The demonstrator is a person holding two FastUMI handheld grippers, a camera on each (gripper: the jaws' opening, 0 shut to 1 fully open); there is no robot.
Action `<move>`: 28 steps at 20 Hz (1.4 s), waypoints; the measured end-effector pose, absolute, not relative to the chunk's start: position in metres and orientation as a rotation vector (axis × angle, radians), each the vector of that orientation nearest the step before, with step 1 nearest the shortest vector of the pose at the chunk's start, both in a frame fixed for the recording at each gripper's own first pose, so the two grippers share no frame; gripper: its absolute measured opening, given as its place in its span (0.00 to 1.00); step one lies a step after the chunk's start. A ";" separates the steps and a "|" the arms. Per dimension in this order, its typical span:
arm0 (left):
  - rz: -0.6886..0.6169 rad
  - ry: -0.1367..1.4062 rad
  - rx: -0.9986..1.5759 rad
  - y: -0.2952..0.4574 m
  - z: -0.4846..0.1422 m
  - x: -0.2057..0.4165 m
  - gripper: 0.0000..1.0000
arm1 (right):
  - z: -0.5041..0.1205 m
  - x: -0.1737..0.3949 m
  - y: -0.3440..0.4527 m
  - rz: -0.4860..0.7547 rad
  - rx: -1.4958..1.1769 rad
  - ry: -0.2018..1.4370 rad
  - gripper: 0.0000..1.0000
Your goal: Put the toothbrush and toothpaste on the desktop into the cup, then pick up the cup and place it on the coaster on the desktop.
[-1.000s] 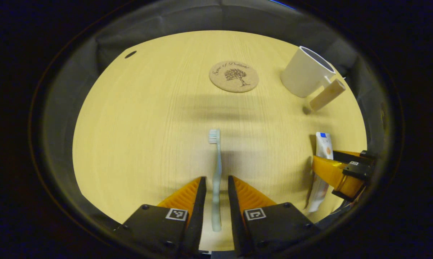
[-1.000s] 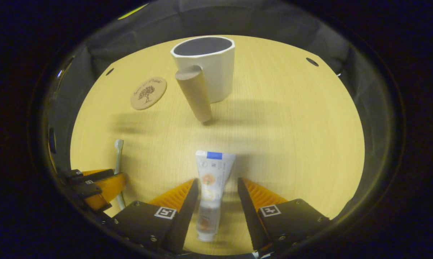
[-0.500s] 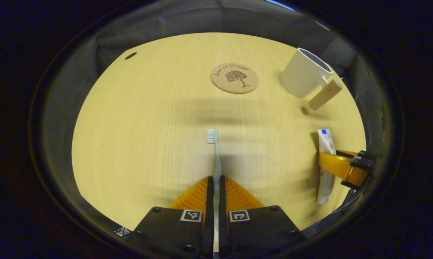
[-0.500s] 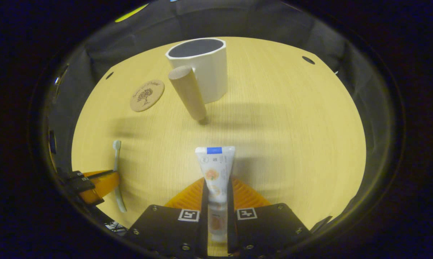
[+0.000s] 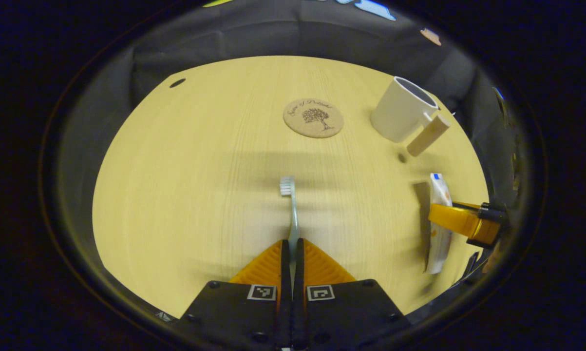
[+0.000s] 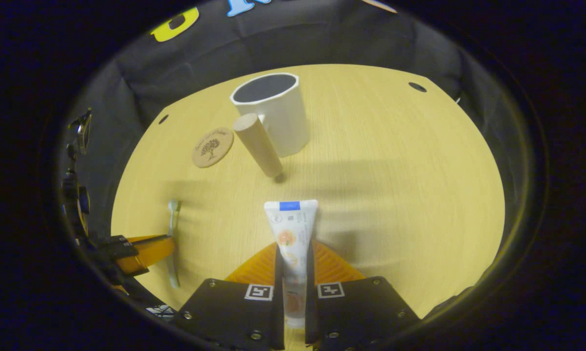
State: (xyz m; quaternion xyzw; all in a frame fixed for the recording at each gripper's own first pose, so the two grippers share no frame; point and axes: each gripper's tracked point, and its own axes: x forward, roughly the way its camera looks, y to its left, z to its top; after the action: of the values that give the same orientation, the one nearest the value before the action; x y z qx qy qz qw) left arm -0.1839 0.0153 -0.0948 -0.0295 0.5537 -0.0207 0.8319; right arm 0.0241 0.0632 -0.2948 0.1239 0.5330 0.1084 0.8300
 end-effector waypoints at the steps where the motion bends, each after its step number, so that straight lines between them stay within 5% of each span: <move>1: -0.049 1.142 -0.065 0.016 -0.090 -0.180 0.09 | -0.289 0.026 0.064 0.237 0.270 1.101 0.18; 10: -0.069 0.956 -0.087 0.018 -0.042 -0.161 0.08 | -0.211 0.037 0.078 0.297 0.373 0.871 0.18; 18: -0.098 0.732 -0.107 0.010 0.009 -0.120 0.08 | -0.131 0.090 0.086 0.334 0.386 0.555 0.18; 28: -0.114 0.581 -0.196 -0.002 0.048 -0.077 0.08 | -0.092 0.167 0.083 0.319 0.377 0.354 0.18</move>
State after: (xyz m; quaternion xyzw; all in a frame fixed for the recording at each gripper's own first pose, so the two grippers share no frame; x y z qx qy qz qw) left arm -0.0767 -0.0025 0.0482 -0.0965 0.2857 -0.0560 0.9518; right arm 0.1669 0.0834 -0.0915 0.1855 0.1741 0.1571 0.9543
